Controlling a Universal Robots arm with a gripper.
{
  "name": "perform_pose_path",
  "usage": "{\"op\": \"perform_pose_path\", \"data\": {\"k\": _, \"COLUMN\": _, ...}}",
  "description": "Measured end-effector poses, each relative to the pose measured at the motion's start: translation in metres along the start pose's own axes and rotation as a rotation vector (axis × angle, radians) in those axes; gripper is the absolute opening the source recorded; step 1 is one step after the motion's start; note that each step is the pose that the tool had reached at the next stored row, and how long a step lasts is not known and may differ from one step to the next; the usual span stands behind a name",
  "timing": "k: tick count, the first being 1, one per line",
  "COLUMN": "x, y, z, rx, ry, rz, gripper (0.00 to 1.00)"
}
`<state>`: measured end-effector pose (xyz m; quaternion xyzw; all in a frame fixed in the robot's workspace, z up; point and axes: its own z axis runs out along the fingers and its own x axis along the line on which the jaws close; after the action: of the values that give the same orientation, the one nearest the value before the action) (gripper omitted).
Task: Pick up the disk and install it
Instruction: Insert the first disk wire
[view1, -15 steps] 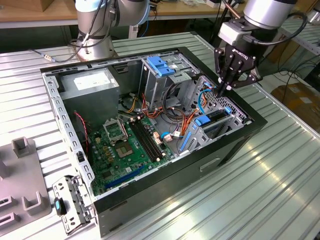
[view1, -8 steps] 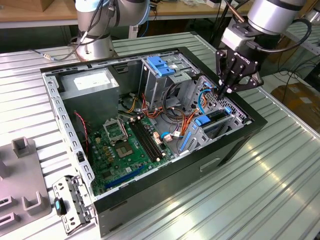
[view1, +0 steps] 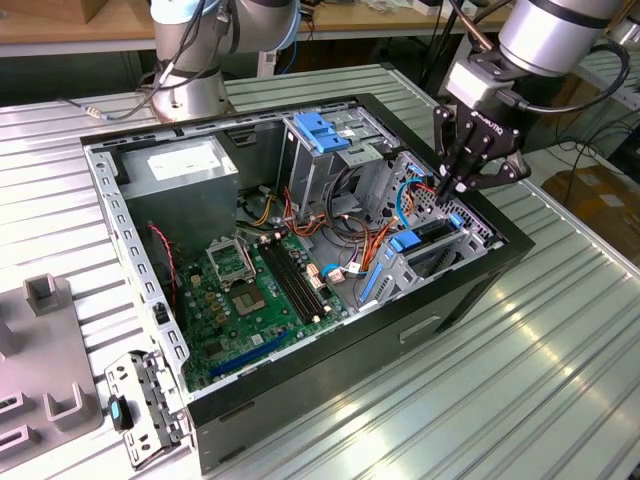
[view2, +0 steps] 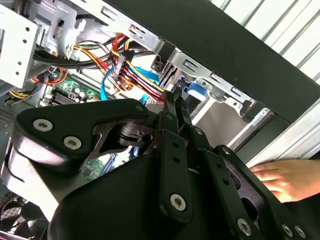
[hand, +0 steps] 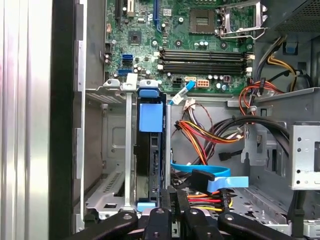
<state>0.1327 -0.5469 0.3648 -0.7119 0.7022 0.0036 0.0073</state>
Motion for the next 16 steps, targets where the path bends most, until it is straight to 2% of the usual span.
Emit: {"op": "perform_pose_path", "data": {"k": 16, "x": 0.0007, "y": 0.0002, "z": 0.001, "rx": 0.0, "ry": -0.0002, "rz": 0.0, "gripper": 0.16}}
